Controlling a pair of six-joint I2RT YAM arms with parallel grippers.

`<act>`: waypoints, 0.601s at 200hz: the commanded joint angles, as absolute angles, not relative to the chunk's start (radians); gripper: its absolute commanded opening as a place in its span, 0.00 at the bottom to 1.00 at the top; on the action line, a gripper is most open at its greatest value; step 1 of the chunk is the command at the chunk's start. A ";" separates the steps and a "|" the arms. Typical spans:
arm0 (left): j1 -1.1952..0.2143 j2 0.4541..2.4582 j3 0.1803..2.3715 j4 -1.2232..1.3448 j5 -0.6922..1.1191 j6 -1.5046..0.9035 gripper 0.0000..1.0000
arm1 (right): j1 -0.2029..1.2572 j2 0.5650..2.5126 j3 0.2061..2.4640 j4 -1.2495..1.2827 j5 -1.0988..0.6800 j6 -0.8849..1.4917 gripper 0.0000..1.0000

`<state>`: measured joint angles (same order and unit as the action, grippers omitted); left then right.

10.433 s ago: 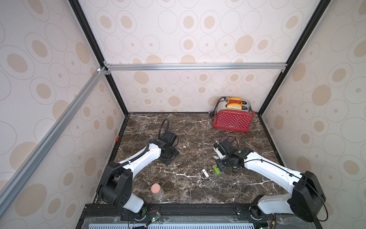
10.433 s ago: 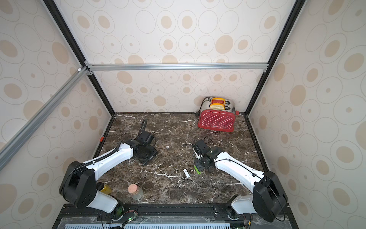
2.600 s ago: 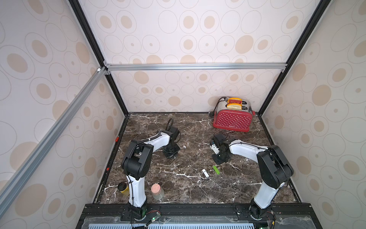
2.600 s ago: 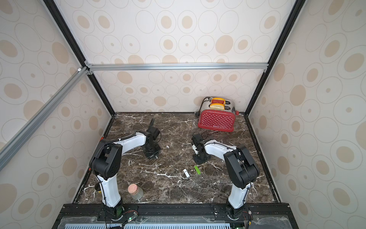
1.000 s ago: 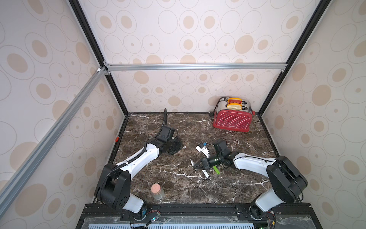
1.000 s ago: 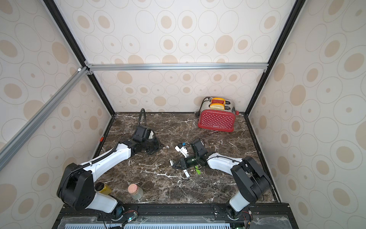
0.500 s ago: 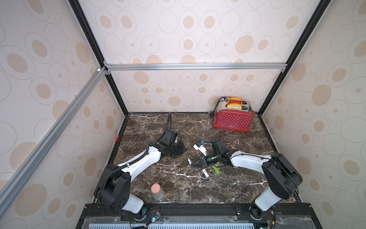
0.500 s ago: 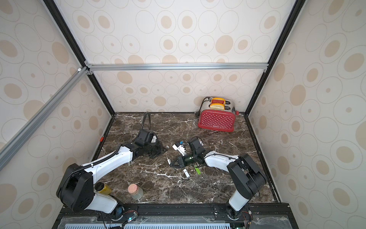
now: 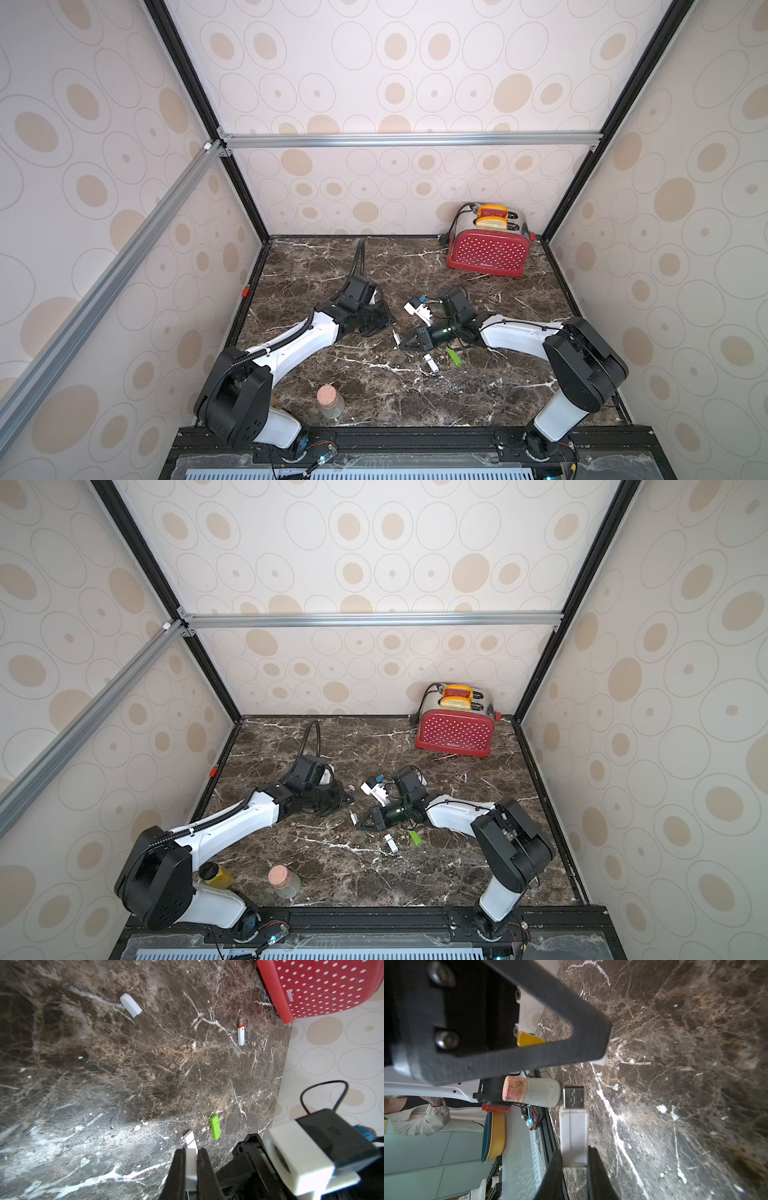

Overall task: Close the usb drive cover
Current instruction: Close the cover of the USB drive.

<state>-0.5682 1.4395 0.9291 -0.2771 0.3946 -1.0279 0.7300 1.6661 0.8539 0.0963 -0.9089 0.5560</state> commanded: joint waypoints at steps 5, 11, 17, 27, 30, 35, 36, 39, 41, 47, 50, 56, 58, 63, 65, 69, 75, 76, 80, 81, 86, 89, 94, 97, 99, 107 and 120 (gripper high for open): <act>-0.581 1.413 0.915 -0.255 0.384 -1.010 0.00 | 0.736 1.674 0.881 0.088 -0.893 0.531 0.00; -0.583 1.411 0.909 -0.251 0.382 -1.012 0.00 | 0.736 1.675 0.883 0.089 -0.897 0.531 0.00; -0.584 1.411 0.906 -0.249 0.382 -1.012 0.00 | 0.736 1.676 0.884 0.090 -0.896 0.531 0.00; -0.584 1.411 0.903 -0.245 0.384 -1.013 0.00 | 0.736 1.678 0.886 0.089 -0.895 0.532 0.00; -0.584 1.411 0.901 -0.244 0.384 -1.015 0.00 | 0.735 1.680 0.887 0.090 -0.894 0.532 0.00; -0.584 1.410 0.901 -0.243 0.385 -1.015 0.00 | 0.736 1.680 0.888 0.088 -0.891 0.532 0.00; -0.584 1.410 0.901 -0.242 0.385 -1.015 0.00 | 0.736 1.680 0.888 0.088 -0.890 0.532 0.00; -0.584 1.410 0.901 -0.240 0.386 -1.017 0.00 | 0.736 1.680 0.888 0.086 -0.887 0.532 0.00; -0.586 1.410 0.901 -0.239 0.386 -1.017 0.00 | 0.736 1.680 0.889 0.086 -0.887 0.531 0.00; -0.587 1.408 0.900 -0.239 0.387 -1.019 0.00 | 0.736 1.680 0.890 0.085 -0.885 0.531 0.00; -0.588 1.407 0.900 -0.238 0.387 -1.019 0.00 | 0.736 1.681 0.890 0.085 -0.886 0.530 0.00; -0.590 1.406 0.900 -0.239 0.385 -1.018 0.00 | 0.735 1.682 0.890 0.083 -0.885 0.530 0.00; -0.590 1.405 0.900 -0.239 0.385 -1.019 0.00 | 0.736 1.683 0.890 0.083 -0.884 0.530 0.00; -0.590 1.404 0.900 -0.238 0.385 -1.019 0.00 | 0.736 1.684 0.891 0.083 -0.885 0.529 0.00; -0.591 1.404 0.900 -0.239 0.385 -1.019 0.00 | 0.735 1.685 0.890 0.083 -0.884 0.530 0.00; -0.591 1.402 0.901 -0.238 0.384 -1.020 0.00 | 0.735 1.685 0.890 0.084 -0.885 0.530 0.00; -0.591 1.399 0.900 -0.239 0.383 -1.021 0.00 | 0.736 1.687 0.890 0.085 -0.887 0.530 0.00; -0.591 1.399 0.900 -0.240 0.383 -1.021 0.00 | 0.736 1.687 0.891 0.086 -0.887 0.531 0.00; -0.591 1.398 0.902 -0.242 0.381 -1.020 0.00 | 0.736 1.688 0.890 0.086 -0.887 0.531 0.00; -0.591 1.398 0.903 -0.242 0.381 -1.022 0.00 | 0.736 1.689 0.889 0.086 -0.887 0.531 0.00; -0.591 1.397 0.905 -0.242 0.380 -1.022 0.00 | 0.735 1.690 0.890 0.087 -0.887 0.530 0.00; -0.591 1.396 0.905 -0.242 0.379 -1.023 0.00 | 0.736 1.690 0.890 0.087 -0.887 0.530 0.00; -0.591 1.396 0.908 -0.241 0.380 -1.023 0.00 | 0.735 1.692 0.890 0.087 -0.887 0.529 0.00; -0.592 1.396 0.908 -0.242 0.382 -1.025 0.00 | 0.735 1.693 0.890 0.087 -0.887 0.531 0.00; -0.592 1.396 0.909 -0.242 0.382 -1.025 0.00 | 0.735 1.693 0.889 0.087 -0.887 0.531 0.00; -0.593 1.396 0.911 -0.243 0.385 -1.026 0.00 | 0.735 1.695 0.889 0.089 -0.888 0.530 0.00; -0.594 1.395 0.913 -0.245 0.384 -1.026 0.00 | 0.735 1.695 0.888 0.086 -0.883 0.527 0.00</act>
